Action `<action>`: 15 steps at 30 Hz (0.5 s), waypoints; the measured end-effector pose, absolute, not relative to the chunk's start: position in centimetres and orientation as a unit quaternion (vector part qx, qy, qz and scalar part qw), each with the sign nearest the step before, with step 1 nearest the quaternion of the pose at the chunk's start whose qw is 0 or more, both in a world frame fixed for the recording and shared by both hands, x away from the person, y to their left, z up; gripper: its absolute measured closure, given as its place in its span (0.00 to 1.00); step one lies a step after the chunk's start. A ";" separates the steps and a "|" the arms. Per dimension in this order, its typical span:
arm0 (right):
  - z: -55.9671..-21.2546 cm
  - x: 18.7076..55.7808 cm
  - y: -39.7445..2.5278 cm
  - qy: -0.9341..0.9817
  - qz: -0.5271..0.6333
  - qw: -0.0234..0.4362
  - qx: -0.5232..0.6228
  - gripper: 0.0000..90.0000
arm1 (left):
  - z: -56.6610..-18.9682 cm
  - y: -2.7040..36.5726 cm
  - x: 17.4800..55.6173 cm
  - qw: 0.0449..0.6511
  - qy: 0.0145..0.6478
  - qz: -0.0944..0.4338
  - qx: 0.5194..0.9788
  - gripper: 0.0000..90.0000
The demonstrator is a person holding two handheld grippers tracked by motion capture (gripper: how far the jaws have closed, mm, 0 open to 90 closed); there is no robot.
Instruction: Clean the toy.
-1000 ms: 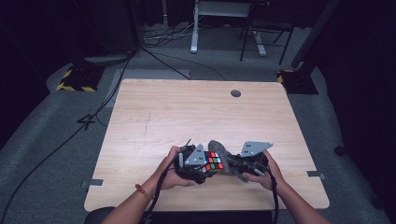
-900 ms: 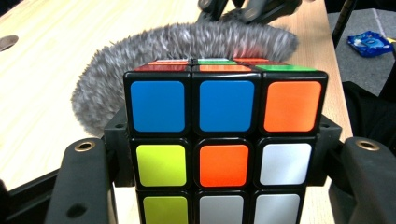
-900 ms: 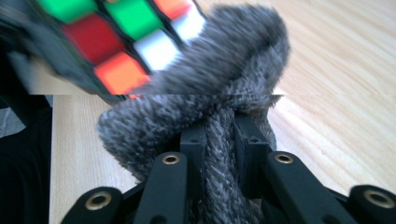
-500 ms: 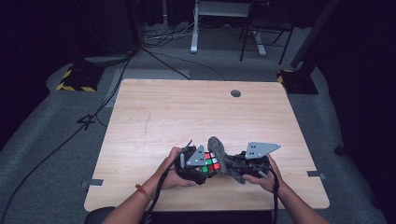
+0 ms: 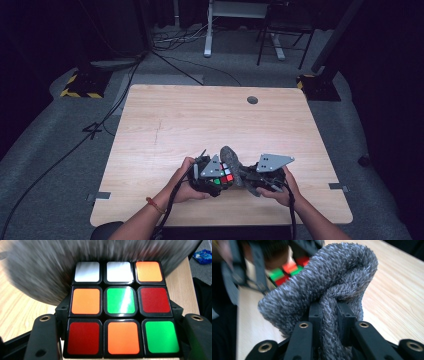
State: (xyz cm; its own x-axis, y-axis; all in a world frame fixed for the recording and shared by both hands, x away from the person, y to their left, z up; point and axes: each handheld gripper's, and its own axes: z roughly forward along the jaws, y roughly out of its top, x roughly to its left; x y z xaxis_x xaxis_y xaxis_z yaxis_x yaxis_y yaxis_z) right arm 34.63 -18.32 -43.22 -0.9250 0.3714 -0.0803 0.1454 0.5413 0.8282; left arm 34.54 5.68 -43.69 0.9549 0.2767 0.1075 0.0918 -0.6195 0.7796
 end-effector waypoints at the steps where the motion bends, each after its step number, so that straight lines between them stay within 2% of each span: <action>1: -43.6 34.7 -18.3 0.872 0.450 0.120 0.151 0.86 | -43.6 5.8 34.6 0.425 0.103 0.111 0.893 0.37; 6: -44.8 34.8 -18.2 0.886 0.426 0.100 0.152 0.86 | -43.2 6.4 34.7 0.436 0.109 0.104 0.887 0.37; 11: -43.6 34.4 -18.4 0.872 0.457 0.097 0.146 0.85 | -43.7 6.2 34.8 0.423 0.106 0.103 0.894 0.37; 15: -42.5 33.8 -18.5 0.859 0.482 0.113 0.133 0.85 | -44.0 5.7 34.7 0.416 0.103 0.096 0.899 0.37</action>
State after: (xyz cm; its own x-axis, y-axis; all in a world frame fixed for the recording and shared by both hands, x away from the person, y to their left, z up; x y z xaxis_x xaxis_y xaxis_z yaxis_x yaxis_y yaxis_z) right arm 33.82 -18.50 -42.55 -0.9388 0.3379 -0.0665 0.1192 0.5002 0.8577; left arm 34.71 5.73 -44.05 0.9604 0.2649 0.0865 0.1055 -0.6331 0.7668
